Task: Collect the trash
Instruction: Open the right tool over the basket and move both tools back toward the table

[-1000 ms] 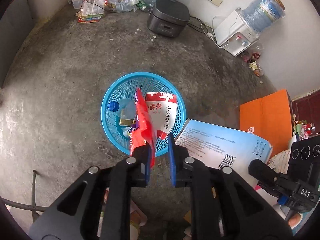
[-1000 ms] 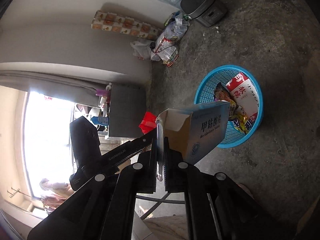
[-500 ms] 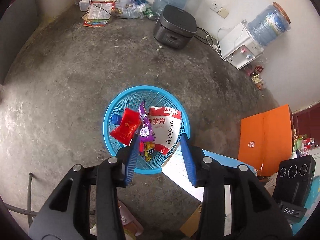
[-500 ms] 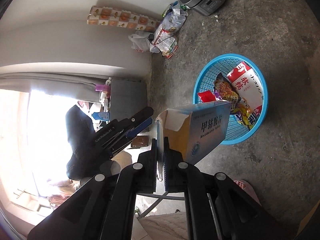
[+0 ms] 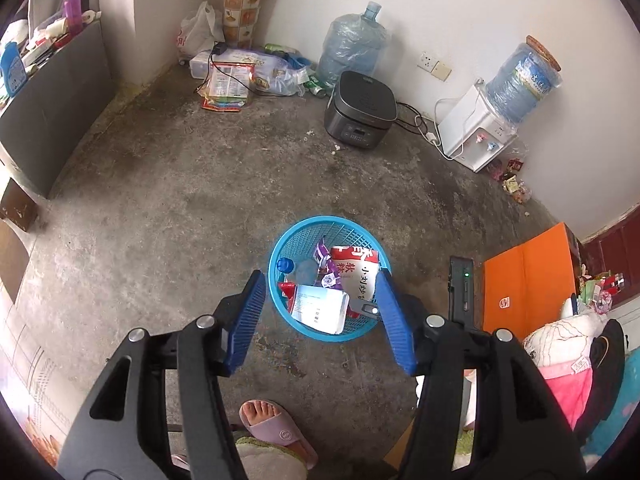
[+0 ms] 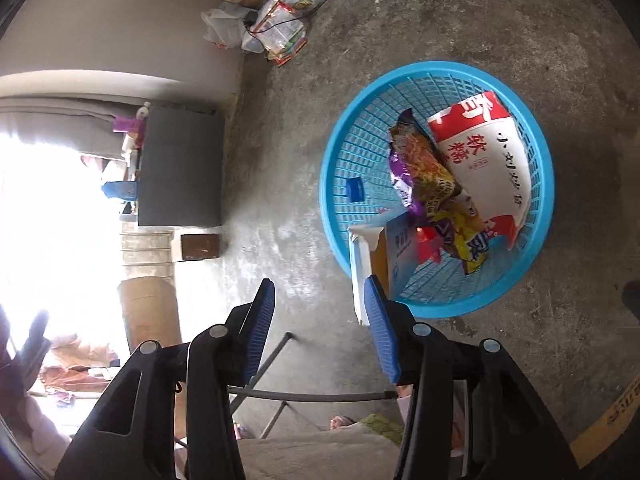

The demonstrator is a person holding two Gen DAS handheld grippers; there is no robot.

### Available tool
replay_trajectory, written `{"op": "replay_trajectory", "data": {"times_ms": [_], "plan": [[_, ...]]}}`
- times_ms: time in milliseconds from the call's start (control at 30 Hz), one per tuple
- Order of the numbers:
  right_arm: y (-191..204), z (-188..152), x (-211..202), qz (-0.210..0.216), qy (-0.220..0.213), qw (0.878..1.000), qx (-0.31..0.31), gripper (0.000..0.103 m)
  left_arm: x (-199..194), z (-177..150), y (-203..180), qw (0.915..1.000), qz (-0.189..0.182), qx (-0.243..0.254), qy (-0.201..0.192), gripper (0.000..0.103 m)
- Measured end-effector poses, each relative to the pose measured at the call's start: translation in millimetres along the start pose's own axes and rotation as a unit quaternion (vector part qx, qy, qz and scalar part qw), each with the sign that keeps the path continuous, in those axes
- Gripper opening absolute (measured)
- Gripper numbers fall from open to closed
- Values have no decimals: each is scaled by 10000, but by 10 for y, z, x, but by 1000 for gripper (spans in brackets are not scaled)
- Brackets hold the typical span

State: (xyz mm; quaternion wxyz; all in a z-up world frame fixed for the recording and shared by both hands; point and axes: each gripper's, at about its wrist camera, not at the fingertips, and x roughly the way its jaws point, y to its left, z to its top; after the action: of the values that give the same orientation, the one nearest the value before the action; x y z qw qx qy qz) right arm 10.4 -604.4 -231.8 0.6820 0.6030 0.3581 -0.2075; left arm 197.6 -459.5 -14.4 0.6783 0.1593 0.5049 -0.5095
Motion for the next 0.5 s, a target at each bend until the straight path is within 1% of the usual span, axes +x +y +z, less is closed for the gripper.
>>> {"op": "replay_trajectory", "data": {"times_ms": [33, 133, 233, 300, 400, 500], "plan": [[-32, -16, 2, -93, -102, 9999, -15, 46, -94, -31, 41, 10000, 21, -11, -41, 54], [-91, -72, -83, -4, -277, 9996, 94, 46, -350, -139, 152, 9999, 92, -3, -146, 56], [-65, -127, -208, -221, -491, 9985, -82, 46, -612, -240, 247, 9995, 130, -34, -268, 57], [-44, -167, -284, -268, -586, 9978, -159, 46, -826, -319, 303, 9990, 126, -80, -415, 57], [79, -250, -469, -328, -828, 9952, -415, 46, -1273, -476, 394, 9964, 83, -157, -826, 60], [368, -421, -702, -357, -1196, 9872, -993, 46, -1772, -718, 469, 9899, 77, -274, -1388, 67]]}}
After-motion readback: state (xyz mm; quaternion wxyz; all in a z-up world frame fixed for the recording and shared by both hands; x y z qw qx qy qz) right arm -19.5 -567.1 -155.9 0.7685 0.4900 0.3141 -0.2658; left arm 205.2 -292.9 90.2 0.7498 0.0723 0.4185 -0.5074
